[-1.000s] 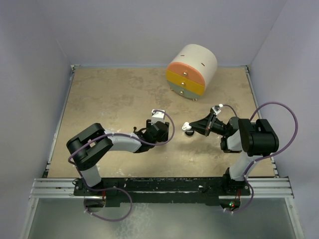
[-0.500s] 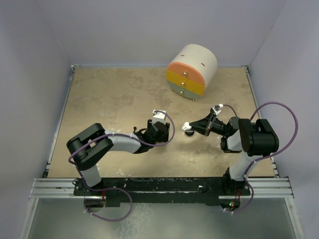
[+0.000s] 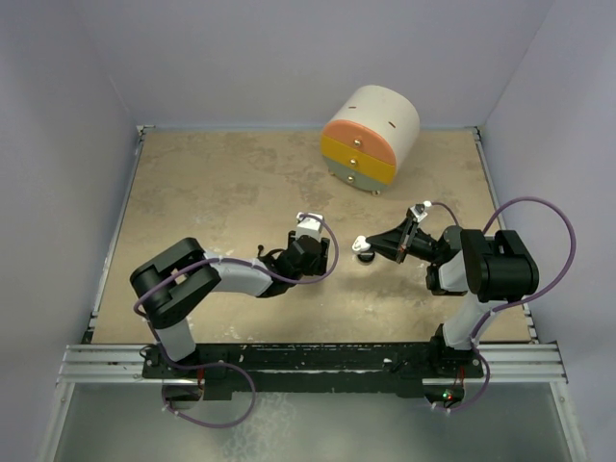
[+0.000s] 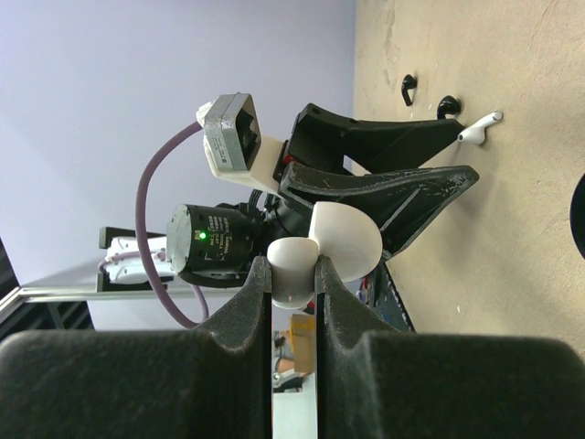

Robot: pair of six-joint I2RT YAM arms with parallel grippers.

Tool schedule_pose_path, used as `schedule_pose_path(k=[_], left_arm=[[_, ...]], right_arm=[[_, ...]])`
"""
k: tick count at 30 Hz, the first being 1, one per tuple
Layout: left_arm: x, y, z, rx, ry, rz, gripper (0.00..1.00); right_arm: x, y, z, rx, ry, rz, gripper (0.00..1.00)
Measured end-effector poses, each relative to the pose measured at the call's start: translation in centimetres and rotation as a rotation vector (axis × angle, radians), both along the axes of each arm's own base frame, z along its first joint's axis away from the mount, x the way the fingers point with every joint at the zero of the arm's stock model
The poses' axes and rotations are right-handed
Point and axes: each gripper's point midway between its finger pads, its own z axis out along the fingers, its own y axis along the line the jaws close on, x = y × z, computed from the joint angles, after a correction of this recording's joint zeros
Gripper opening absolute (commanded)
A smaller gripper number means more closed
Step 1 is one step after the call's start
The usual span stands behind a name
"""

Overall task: Insert the wireless bluetooth earbuds into the charging case
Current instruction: Pick up the earbud from the center of the board.

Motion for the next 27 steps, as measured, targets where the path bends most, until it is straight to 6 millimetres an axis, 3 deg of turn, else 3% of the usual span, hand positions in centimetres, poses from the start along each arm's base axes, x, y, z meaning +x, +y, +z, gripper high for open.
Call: schedule_pose_path(k=[27], left_arm=[[-0.16,-0.89,-0.03,-0.028,0.004,-0.035,0.52]], right_arm=[[-0.06,0.00,0.00,0.000,-0.001,0.003,0.00]])
